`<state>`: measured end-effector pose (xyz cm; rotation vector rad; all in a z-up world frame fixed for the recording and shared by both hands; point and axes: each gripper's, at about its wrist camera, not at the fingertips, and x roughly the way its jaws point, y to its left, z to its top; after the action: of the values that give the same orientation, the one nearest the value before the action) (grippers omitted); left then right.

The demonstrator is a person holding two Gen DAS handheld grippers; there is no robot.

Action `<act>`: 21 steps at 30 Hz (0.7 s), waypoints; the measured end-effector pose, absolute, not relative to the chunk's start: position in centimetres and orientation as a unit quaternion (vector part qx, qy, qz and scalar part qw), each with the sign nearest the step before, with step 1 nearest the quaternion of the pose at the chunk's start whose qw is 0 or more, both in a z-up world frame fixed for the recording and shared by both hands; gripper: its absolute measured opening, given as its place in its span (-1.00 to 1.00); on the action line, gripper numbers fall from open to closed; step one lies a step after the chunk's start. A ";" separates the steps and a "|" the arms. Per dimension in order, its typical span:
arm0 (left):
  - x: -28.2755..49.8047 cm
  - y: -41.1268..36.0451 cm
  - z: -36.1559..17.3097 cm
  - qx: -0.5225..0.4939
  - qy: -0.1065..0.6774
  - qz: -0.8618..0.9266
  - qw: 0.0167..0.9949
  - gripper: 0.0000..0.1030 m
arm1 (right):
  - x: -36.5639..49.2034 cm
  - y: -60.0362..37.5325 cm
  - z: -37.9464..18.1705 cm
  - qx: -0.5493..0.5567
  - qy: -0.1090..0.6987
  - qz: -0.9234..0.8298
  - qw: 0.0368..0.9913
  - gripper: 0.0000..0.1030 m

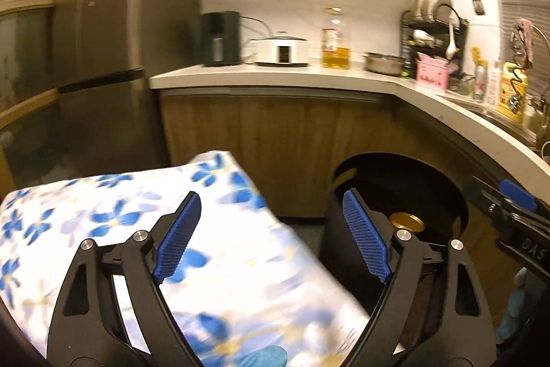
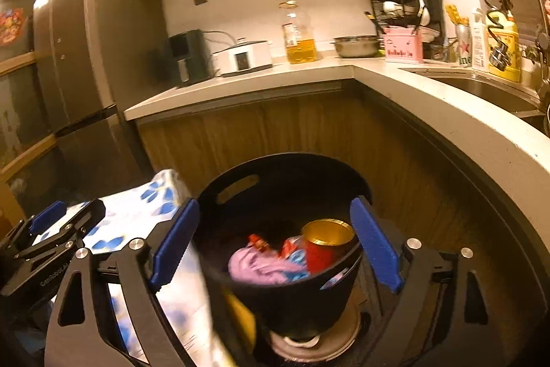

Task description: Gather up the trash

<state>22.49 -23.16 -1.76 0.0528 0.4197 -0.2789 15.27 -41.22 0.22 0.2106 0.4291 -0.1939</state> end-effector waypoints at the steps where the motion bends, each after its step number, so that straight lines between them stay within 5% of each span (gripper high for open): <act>1: 21.7 -22.1 -1.6 0.027 0.206 -0.128 0.970 0.67 | 14.8 -40.4 0.4 0.097 0.213 -0.092 0.968 0.72; 5: 19.0 -19.2 -0.8 0.031 0.198 -0.105 0.974 0.76 | 12.7 -37.7 1.0 0.079 0.204 -0.079 0.973 0.86; 21: 9.4 -11.5 0.0 0.016 0.204 -0.077 0.976 0.81 | 3.5 -30.2 2.8 0.051 0.202 -0.079 0.975 0.88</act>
<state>9.44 -11.54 0.04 0.0313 0.4109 -0.1562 3.49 -30.18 2.82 0.1026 0.4073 -0.1592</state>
